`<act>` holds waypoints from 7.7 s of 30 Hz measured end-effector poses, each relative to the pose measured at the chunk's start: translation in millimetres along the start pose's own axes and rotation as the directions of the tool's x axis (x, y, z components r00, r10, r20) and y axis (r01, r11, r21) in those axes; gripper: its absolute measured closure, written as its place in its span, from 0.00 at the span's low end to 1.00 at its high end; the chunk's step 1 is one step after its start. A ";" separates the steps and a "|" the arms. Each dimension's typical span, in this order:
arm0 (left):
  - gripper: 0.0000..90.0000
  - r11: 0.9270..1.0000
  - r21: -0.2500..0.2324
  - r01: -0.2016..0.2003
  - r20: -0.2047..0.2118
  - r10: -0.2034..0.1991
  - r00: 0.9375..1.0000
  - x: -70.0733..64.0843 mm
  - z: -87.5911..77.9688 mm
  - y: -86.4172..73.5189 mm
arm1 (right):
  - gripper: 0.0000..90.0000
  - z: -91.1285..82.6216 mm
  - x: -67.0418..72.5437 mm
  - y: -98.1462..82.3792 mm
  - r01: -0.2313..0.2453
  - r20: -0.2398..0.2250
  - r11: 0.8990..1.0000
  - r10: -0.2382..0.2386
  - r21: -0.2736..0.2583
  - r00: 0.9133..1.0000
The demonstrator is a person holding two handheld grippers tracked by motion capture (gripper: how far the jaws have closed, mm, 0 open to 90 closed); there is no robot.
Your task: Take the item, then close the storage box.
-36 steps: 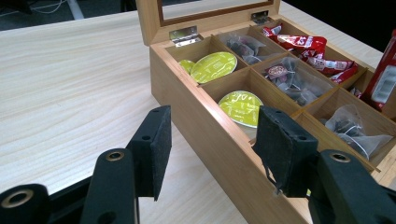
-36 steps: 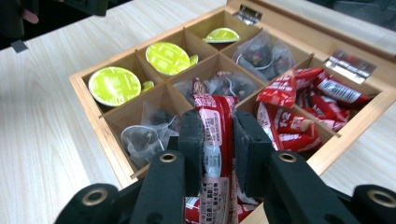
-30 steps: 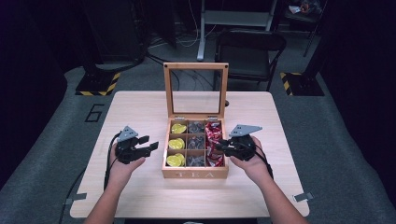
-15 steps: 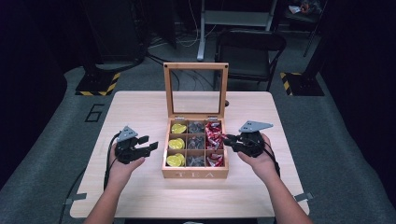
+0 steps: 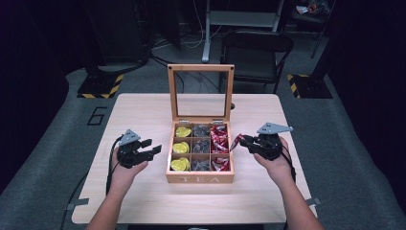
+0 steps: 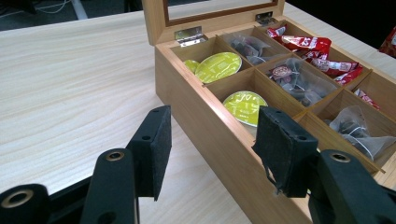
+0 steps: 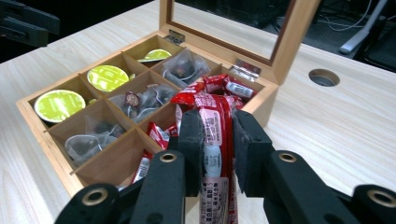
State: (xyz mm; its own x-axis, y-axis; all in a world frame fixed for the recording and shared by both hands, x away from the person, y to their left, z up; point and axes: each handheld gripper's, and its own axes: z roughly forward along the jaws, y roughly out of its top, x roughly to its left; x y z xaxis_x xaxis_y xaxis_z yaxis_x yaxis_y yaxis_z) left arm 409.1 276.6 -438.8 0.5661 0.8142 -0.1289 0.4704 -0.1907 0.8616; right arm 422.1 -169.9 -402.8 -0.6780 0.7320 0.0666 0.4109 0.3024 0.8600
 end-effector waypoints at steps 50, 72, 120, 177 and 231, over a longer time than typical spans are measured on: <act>0.51 1.000 -0.001 0.003 -0.002 -0.003 1.000 1.7 -0.6 -1.1 | 0.82 22.8 -40.4 -71.4 -0.118 0.148 0.988 0.102 0.104 0.984; 0.51 1.000 0.001 -0.001 -0.005 0.001 1.000 1.6 -1.1 -1.4 | 0.81 29.6 -56.1 -85.1 -0.192 0.187 0.971 0.165 0.140 0.968; 0.51 1.000 -0.006 0.016 -0.015 -0.016 1.000 7.0 -4.2 -2.4 | 0.60 31.7 -37.5 -12.8 -0.083 0.095 0.991 0.074 0.104 0.993; 0.51 1.000 0.022 0.018 -0.012 -0.018 1.000 10.1 0.7 -6.8 | 0.62 96.7 -68.7 73.0 -0.053 0.087 0.994 0.045 0.095 0.995; 0.51 0.999 0.023 0.035 0.000 -0.035 0.999 12.1 4.4 -8.6 | 0.69 121.6 -75.9 79.1 -0.032 0.056 0.996 0.027 0.079 0.998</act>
State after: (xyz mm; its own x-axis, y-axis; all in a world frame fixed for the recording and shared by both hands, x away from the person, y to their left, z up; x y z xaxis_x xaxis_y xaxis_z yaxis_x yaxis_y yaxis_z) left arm 414.9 285.6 -449.9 0.5492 0.8205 -0.1586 0.5055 -0.1750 0.8449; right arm 580.2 -127.4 -401.3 -0.6315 0.7729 0.0615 0.4789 0.3264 0.8149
